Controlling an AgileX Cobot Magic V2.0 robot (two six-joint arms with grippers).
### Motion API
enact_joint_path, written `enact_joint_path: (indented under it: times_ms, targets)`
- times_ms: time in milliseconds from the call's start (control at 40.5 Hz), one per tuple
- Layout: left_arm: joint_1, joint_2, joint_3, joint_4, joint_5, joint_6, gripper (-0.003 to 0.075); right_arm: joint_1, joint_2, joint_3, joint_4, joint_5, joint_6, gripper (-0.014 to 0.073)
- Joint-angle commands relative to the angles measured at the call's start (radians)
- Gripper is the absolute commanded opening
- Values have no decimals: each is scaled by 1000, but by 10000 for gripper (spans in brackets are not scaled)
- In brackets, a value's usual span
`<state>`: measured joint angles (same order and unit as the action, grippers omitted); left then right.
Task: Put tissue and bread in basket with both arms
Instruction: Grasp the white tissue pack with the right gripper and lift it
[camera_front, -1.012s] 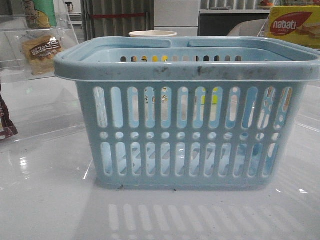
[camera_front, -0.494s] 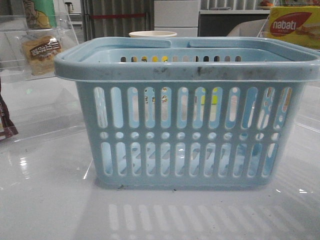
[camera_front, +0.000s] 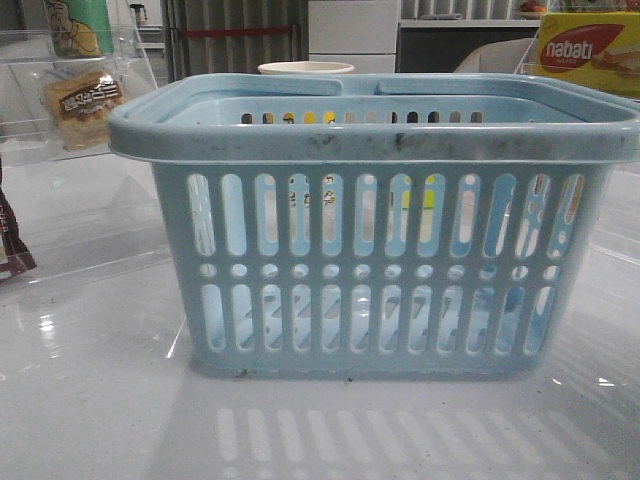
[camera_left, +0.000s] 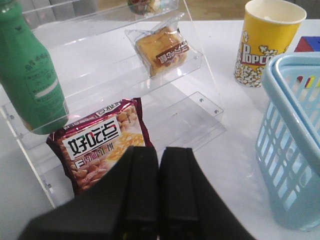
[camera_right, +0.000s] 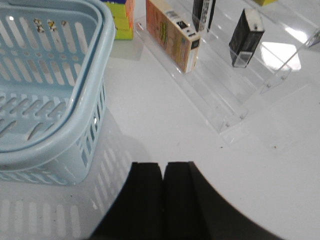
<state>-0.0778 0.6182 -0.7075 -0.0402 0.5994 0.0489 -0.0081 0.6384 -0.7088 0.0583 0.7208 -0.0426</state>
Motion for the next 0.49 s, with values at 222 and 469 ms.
enact_joint_path:
  times_ms: [222,469]
  targets:
    - [-8,72,-27,-15,-71,-1,440,0,126,-33,1,-49,-3,492]
    - [-8,79,-27,-15,-71,-1,443,-83,270,-85,2,-111,-1,510]
